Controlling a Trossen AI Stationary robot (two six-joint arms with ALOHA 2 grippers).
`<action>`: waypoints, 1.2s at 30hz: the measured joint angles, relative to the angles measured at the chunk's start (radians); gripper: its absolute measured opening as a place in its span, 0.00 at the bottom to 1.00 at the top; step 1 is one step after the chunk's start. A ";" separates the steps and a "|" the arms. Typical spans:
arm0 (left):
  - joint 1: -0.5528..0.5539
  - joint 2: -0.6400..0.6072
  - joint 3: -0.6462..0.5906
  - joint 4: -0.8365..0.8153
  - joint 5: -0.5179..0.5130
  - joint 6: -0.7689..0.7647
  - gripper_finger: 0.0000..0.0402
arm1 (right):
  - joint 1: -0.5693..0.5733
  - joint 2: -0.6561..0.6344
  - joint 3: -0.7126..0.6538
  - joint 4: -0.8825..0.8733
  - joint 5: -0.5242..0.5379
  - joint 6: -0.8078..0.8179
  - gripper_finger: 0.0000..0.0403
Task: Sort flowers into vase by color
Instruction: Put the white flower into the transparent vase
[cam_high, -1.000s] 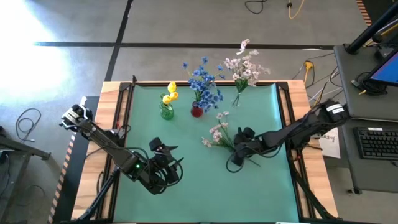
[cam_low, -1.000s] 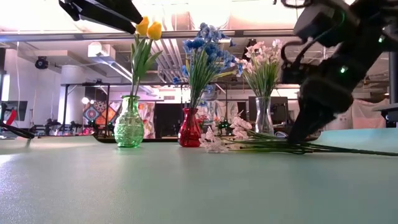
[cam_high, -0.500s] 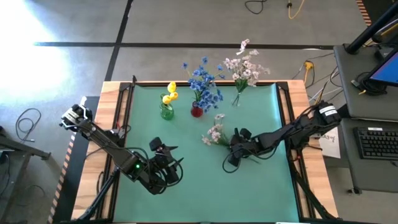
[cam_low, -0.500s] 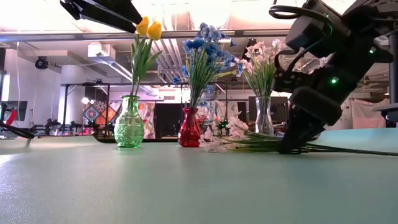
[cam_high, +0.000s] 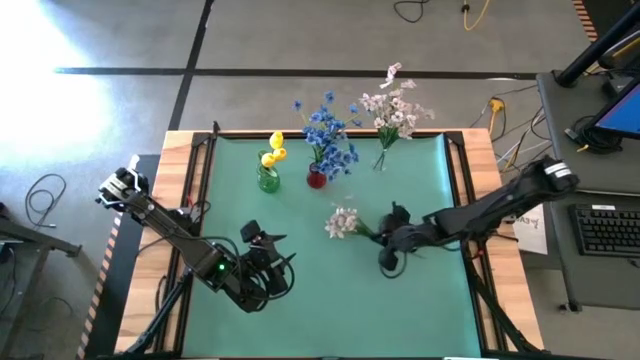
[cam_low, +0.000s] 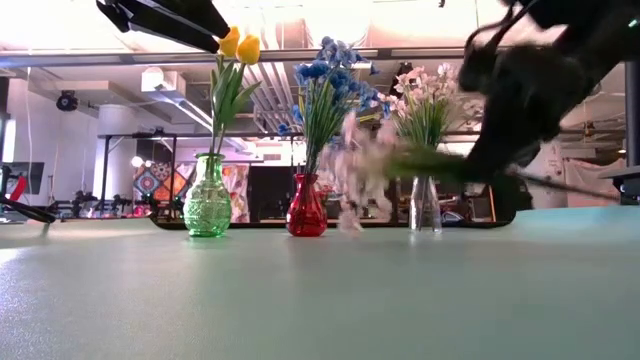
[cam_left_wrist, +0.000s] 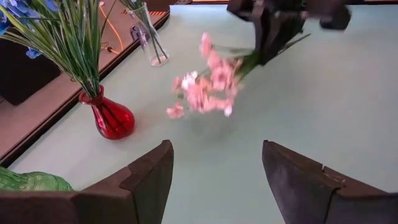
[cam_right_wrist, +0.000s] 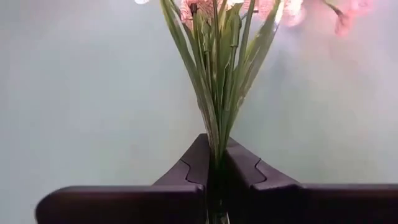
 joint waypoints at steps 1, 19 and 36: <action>0.001 0.000 0.000 0.000 0.000 0.000 0.57 | 0.012 -0.032 -0.012 0.007 0.015 0.000 0.05; 0.009 0.000 0.000 0.033 -0.070 0.000 0.57 | 0.096 -0.238 -0.337 1.194 0.294 -0.583 0.04; 0.057 0.000 0.000 0.037 -0.103 0.006 0.57 | -0.109 -0.224 -0.238 1.593 0.276 -1.137 0.04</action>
